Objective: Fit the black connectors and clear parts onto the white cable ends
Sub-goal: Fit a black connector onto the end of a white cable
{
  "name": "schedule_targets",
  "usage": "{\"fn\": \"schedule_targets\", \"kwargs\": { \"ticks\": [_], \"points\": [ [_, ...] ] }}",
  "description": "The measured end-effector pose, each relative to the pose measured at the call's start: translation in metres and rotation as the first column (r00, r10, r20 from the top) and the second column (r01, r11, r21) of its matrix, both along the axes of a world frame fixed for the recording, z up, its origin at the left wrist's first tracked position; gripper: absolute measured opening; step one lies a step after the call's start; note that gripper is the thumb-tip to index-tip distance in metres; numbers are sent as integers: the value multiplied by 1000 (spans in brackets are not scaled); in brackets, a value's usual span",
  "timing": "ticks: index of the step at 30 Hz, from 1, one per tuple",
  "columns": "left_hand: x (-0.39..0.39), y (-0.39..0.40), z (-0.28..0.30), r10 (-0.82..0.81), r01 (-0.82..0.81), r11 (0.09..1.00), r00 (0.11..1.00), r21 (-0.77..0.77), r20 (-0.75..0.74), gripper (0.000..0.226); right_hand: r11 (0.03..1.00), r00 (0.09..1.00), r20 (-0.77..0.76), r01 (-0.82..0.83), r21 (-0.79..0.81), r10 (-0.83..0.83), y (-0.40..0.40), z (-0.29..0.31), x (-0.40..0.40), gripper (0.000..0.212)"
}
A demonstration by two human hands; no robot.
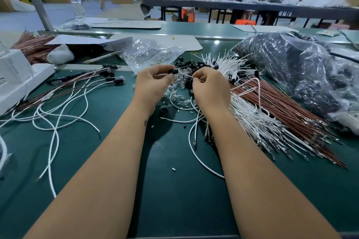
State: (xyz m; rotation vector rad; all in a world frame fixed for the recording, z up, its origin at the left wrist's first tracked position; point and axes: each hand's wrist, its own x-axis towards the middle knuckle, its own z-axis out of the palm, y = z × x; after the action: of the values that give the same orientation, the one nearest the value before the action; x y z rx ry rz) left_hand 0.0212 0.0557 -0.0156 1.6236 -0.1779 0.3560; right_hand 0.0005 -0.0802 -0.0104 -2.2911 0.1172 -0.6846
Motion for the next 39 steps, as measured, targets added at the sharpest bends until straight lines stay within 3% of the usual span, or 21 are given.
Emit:
{"fn": "schedule_targets", "kwargs": {
  "ticks": [21,30,35,39],
  "points": [
    [2,4,-3,-70,70,998,998,5,0,28,999,1000,23,-11,30,11,0,2,-1,18],
    [2,0,-4,-149,149,989,989,2,-3,28,990,990,19,-138,-35,139,4,-2,1,18],
    [1,2,-2,-178,177,983,984,-56,-5,44,980,979,59,-197,-10,197,6,-3,1,16],
    [-1,2,-2,-203,202,978,979,-48,-13,41,978,975,76,-208,0,207,5,-3,1,16]
  ]
}}
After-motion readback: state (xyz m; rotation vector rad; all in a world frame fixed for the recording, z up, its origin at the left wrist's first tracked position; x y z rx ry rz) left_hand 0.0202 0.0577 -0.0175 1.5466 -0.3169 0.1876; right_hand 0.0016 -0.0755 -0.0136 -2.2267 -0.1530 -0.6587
